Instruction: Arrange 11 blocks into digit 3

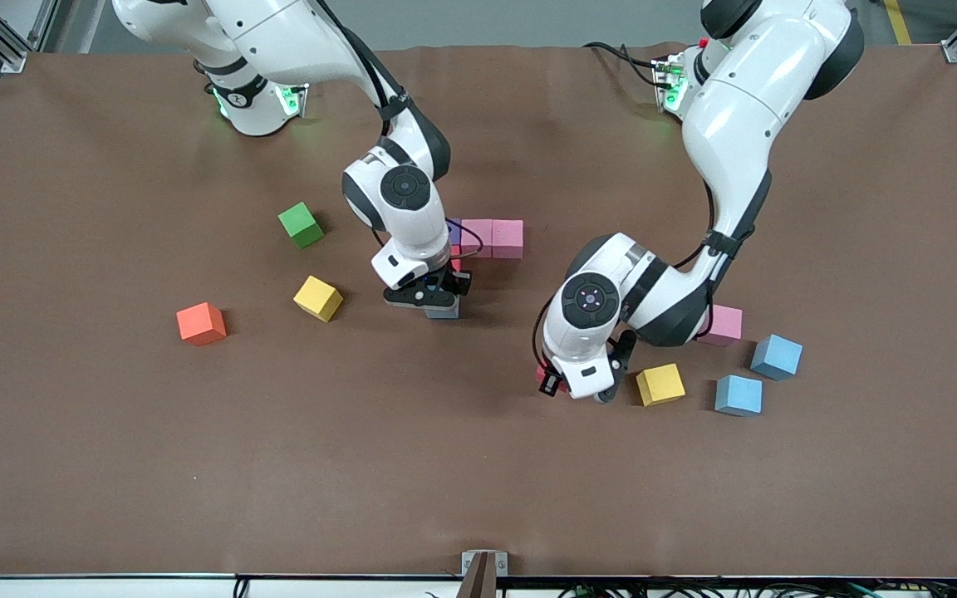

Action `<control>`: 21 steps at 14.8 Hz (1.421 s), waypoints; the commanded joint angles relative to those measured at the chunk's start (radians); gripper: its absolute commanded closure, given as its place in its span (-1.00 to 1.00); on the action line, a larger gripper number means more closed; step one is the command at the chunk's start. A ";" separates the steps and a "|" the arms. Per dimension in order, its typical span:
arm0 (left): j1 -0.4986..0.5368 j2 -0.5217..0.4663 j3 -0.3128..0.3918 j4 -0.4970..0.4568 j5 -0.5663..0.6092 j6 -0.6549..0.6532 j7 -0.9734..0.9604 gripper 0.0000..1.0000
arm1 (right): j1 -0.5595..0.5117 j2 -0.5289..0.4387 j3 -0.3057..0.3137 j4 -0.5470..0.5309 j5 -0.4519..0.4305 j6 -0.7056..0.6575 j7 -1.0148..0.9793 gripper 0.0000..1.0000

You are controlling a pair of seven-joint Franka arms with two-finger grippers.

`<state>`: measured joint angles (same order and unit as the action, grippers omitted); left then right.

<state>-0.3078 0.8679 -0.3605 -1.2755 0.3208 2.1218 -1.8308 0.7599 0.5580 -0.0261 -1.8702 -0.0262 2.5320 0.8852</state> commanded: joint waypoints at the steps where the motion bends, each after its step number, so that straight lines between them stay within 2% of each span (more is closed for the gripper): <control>1: 0.003 -0.017 0.000 -0.008 0.020 -0.002 0.004 0.13 | 0.027 -0.012 -0.014 -0.026 -0.026 0.016 0.038 0.97; 21: 0.003 -0.017 0.000 -0.008 0.021 -0.002 0.004 0.13 | 0.032 -0.018 -0.011 -0.024 -0.026 -0.015 0.035 0.96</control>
<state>-0.3078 0.8679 -0.3605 -1.2755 0.3208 2.1218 -1.8308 0.7775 0.5579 -0.0265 -1.8793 -0.0264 2.5290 0.8933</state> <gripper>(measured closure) 0.388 0.445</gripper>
